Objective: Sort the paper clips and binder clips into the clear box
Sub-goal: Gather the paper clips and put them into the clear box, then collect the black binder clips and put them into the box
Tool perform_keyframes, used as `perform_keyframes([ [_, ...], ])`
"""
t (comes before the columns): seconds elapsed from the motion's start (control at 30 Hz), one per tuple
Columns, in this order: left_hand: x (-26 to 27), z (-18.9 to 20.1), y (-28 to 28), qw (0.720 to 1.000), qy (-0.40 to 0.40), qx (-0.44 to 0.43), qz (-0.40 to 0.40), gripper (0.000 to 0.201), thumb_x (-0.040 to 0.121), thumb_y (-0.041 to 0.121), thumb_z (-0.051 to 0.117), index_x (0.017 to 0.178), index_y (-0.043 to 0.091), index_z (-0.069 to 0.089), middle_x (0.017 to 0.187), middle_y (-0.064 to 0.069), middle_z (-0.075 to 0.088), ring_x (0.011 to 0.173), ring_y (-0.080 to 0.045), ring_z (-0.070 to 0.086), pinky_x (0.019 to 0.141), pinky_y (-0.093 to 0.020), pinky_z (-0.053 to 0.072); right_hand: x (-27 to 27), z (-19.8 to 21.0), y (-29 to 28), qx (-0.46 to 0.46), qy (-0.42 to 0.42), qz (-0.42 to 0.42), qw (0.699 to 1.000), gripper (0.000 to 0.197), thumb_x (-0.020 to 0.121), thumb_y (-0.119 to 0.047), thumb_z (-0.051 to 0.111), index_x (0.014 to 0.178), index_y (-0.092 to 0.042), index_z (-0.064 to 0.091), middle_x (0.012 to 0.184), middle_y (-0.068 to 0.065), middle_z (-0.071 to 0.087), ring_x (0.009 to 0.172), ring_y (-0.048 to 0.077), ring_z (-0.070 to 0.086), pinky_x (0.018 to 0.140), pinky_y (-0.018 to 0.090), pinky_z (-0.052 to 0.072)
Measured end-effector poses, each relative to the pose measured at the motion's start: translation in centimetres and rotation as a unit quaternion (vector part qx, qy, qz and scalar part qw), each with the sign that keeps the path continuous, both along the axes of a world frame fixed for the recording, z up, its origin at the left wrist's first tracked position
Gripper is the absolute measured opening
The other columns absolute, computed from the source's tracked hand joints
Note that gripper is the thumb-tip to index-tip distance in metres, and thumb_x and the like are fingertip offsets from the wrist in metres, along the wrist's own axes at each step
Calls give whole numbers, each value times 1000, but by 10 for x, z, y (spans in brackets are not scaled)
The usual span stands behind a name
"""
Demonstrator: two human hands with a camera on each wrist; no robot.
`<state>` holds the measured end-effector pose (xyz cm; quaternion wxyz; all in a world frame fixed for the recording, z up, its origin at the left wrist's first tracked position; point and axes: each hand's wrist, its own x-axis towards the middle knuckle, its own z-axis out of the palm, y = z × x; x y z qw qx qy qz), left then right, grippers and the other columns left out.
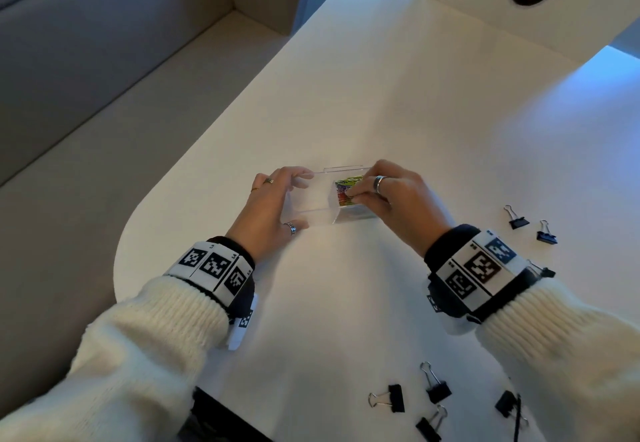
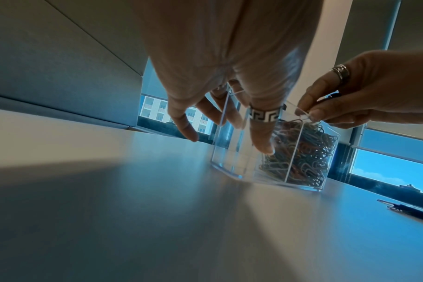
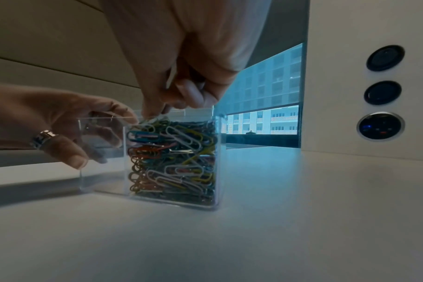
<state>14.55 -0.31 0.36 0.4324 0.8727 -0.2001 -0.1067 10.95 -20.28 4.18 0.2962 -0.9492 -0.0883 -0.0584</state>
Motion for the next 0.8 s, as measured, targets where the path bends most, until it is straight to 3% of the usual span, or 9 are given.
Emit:
perform_keyframes([
  [0.13, 2, -1, -1, 1000, -6, 9, -7, 65, 69, 0, 71, 124, 20, 43, 109, 9, 51, 96, -10, 31, 82, -1, 25, 4, 1, -3, 26, 4, -9, 1000, 5, 78, -8, 68, 80, -6, 72, 81, 9, 66, 67, 21, 59, 64, 15, 40],
  [0.27, 4, -3, -2, 1000, -9, 10, -6, 65, 69, -1, 70, 123, 23, 42, 108, 10, 51, 97, -12, 33, 78, -12, 28, 1, -1, -7, 24, -12, -8, 1000, 14, 81, -15, 65, 84, -5, 73, 86, 8, 65, 70, 18, 59, 70, 23, 47],
  [0.37, 5, -3, -4, 1000, -20, 8, -7, 64, 69, -1, 71, 121, 23, 42, 108, 8, 52, 99, -16, 35, 81, -20, 29, -6, 4, -19, 61, -45, -49, 996, 19, 86, -20, 60, 91, -7, 73, 85, 3, 58, 63, 6, 49, 70, 8, 38],
  [0.43, 5, 1, -7, 1000, -17, 11, -8, 66, 67, 1, 74, 119, 24, 42, 110, 6, 51, 100, -17, 36, 86, -24, 32, -13, 9, -31, 85, -40, -83, 992, 18, 88, -21, 58, 98, -13, 70, 84, -5, 53, 59, 8, 48, 65, 3, 36],
  [0.53, 4, 11, -9, 998, -33, 58, -16, 87, 59, 25, 84, 132, 22, 36, 132, 2, 42, 118, -22, 34, 98, -29, 28, -30, 19, -50, 80, 29, -95, 992, 26, 89, -26, 57, 114, -20, 59, 92, -5, 53, 68, 7, 53, 60, 2, 35],
  [0.6, -1, 24, -13, 994, -83, 77, -2, 102, 55, 47, 80, 139, 24, 28, 143, -1, 31, 129, -23, 28, 98, -25, 19, -45, 26, -66, 41, 67, -73, 994, 29, 89, -27, 57, 117, -22, 56, 100, -3, 54, 81, 9, 54, 65, 2, 34],
  [0.7, -23, 47, -26, 983, -174, 33, 50, 79, 67, 46, 69, 134, 22, 36, 133, 0, 37, 119, -16, 33, 96, -14, 19, -73, 35, -90, 2, 119, -28, 992, 25, 88, -27, 57, 113, -25, 58, 100, -10, 52, 84, 7, 54, 68, 2, 38],
  [0.8, -60, 57, -44, 989, -143, 9, -37, 43, 76, 46, 56, 114, 27, 50, 106, 10, 47, 89, -3, 44, 81, -14, 35, -107, 33, -112, -6, 193, -1, 981, 16, 87, -27, 58, 103, -32, 60, 89, -17, 52, 73, 1, 54, 65, 9, 42],
])
